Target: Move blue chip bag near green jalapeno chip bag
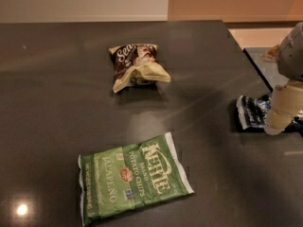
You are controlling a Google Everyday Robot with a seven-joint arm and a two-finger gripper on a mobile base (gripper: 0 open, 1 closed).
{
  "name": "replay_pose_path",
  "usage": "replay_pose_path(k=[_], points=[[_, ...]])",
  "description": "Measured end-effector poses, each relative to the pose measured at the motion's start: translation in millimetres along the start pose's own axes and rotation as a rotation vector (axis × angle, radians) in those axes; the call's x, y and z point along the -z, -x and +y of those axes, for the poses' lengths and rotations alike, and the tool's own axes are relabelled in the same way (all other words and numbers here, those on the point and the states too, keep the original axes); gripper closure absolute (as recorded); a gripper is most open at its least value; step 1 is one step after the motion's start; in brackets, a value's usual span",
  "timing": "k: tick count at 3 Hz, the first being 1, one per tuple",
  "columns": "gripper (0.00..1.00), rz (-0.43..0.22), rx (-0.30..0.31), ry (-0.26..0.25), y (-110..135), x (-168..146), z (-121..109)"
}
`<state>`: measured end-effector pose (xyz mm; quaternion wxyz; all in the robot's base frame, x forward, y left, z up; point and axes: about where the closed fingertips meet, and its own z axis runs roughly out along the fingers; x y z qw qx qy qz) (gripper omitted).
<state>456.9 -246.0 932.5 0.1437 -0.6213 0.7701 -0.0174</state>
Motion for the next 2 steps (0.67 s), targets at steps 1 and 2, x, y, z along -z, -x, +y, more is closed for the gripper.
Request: replay_pose_path(k=[1, 2], points=[[0.00, -0.006, 0.029, 0.011, -17, -18, -6], [0.00, -0.011, 0.054, 0.025, -37, -37, -10]])
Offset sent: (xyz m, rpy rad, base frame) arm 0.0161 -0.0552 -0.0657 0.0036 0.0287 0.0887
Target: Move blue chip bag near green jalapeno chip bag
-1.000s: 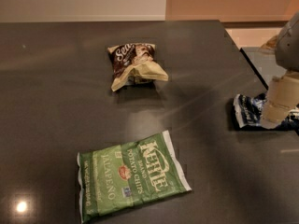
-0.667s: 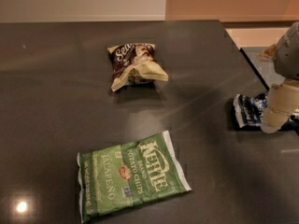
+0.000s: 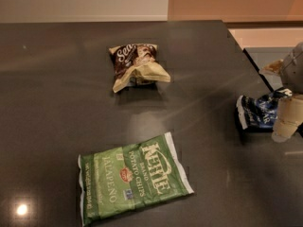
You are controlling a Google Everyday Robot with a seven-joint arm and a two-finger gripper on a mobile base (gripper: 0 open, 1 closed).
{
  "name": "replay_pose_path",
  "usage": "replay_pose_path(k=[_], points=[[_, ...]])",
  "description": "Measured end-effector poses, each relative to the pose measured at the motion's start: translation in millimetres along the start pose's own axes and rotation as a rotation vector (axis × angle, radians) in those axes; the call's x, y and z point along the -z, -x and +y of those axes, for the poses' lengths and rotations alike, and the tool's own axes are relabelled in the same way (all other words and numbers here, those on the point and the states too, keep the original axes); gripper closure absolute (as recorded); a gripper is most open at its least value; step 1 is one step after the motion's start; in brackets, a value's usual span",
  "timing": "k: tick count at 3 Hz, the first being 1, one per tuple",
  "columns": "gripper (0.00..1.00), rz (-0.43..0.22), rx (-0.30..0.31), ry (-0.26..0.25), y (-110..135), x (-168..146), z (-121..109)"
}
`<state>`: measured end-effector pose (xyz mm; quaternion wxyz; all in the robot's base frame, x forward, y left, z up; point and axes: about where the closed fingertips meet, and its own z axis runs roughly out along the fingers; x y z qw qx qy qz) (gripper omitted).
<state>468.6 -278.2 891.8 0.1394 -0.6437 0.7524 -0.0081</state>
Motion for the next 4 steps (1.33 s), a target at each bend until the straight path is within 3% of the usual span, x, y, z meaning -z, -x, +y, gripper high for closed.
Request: replay_pose_path(k=[2, 4], points=[[0.01, 0.011, 0.009, 0.038, -34, -31, -9], [0.46, 0.015, -0.001, 0.054, -43, -39, -11]])
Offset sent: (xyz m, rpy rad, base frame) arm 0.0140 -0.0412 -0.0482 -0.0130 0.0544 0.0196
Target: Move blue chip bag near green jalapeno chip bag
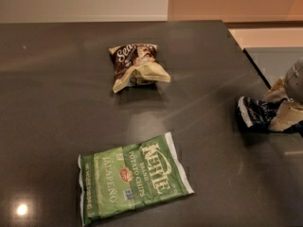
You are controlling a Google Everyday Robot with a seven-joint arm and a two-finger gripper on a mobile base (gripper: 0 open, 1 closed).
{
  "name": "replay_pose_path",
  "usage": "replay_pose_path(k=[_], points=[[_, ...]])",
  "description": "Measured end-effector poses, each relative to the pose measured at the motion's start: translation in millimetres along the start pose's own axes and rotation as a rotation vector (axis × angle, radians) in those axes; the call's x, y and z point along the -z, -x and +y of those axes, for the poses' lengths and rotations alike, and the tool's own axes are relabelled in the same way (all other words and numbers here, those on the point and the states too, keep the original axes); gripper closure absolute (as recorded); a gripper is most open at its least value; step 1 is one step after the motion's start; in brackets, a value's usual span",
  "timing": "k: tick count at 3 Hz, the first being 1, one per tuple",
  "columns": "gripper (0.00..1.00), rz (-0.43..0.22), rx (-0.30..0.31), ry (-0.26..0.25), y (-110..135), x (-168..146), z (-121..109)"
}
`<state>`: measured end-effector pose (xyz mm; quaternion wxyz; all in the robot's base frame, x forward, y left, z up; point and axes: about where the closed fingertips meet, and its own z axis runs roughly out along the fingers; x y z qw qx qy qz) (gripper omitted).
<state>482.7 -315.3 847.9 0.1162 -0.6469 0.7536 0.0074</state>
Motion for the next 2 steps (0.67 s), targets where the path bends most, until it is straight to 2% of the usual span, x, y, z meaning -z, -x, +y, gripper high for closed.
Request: replay_pose_path(k=[1, 2], points=[[0.68, -0.002, 0.002, -0.002, 4, 3, 1], [0.92, -0.010, 0.011, 0.002, 30, 11, 8]])
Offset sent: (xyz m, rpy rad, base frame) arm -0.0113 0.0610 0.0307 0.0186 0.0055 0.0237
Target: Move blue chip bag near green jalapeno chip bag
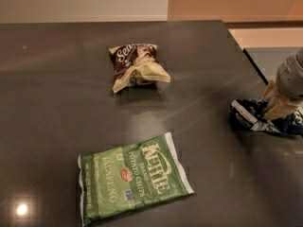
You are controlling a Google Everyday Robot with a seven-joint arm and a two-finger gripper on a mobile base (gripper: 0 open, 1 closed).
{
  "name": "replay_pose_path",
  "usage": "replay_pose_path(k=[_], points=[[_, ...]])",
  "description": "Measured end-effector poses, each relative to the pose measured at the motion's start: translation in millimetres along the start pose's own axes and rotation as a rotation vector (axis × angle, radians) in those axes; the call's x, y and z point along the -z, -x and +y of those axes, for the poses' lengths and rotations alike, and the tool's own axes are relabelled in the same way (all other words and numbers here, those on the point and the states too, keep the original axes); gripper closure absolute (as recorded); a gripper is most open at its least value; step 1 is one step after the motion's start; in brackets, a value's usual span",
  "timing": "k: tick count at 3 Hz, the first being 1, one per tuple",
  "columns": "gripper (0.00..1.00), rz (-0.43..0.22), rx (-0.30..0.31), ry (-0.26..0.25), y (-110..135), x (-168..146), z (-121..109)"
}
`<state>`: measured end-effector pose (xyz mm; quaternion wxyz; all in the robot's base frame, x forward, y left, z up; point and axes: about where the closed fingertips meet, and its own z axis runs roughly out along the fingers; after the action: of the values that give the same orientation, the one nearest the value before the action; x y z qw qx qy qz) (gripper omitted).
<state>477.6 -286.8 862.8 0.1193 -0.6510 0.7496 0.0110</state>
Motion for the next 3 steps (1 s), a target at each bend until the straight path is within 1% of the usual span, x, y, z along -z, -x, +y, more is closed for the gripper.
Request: replay_pose_path(k=[1, 2, 3], points=[[1.00, -0.068, 0.030, 0.018, 41, 8, 11], [1.00, -0.155, 0.062, 0.042, 83, 11, 19], [1.00, -0.242, 0.097, 0.079, 123, 13, 32]])
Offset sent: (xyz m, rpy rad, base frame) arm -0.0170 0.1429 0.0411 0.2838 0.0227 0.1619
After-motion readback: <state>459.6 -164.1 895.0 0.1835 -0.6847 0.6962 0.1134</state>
